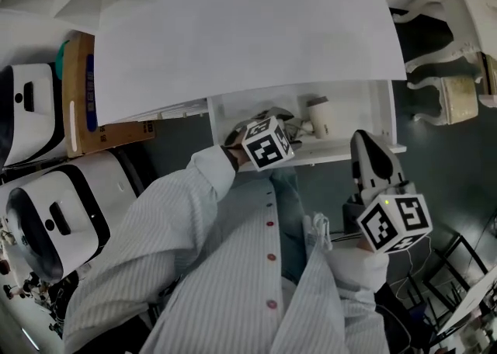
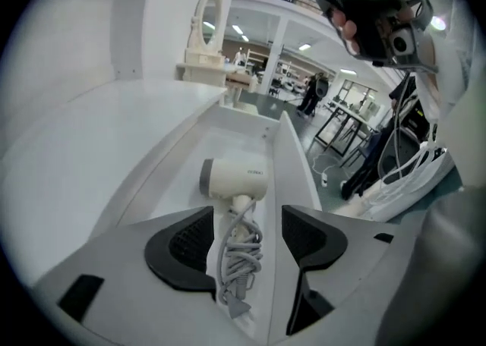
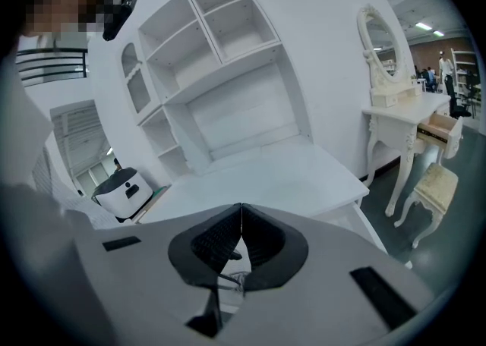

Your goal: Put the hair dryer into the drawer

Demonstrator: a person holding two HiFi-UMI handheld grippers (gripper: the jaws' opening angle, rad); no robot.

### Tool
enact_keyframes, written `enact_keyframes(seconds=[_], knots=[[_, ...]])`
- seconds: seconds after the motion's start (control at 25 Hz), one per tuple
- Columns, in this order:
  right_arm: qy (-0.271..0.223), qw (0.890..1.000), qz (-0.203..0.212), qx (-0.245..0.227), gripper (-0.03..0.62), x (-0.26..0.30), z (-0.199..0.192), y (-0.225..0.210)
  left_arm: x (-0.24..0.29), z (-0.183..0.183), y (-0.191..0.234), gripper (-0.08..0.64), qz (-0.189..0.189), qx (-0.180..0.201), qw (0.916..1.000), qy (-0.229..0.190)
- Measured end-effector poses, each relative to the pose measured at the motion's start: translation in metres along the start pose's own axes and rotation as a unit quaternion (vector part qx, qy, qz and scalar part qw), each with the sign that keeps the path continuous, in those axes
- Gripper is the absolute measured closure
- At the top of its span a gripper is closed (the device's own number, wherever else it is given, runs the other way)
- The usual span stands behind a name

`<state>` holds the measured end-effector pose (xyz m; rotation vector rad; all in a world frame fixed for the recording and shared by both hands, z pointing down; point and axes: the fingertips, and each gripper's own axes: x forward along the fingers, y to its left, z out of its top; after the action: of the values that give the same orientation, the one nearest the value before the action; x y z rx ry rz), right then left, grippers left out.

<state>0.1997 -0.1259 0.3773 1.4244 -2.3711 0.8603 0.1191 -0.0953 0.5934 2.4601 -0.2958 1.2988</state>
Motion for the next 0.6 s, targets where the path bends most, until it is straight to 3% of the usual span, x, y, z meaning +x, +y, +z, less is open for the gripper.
enact_keyframes(seconds=[0.24, 0.4, 0.6], knots=[[-0.018, 0.999, 0.032, -0.041, 0.581, -0.006, 0.028, 0.026, -0.068, 0.054, 0.008, 0.273, 0.043, -0.053, 0.9911, -0.115], [-0.028, 0.996, 0.050, -0.065, 0.581, -0.007, 0.042, 0.046, -0.121, 0.094, 0.004, 0.276, 0.059, -0.078, 0.9736, -0.206], [-0.051, 0.992, 0.070, -0.090, 0.581, -0.012, 0.063, 0.066, -0.185, 0.125, -0.006, 0.315, 0.087, -0.086, 0.9493, -0.290]])
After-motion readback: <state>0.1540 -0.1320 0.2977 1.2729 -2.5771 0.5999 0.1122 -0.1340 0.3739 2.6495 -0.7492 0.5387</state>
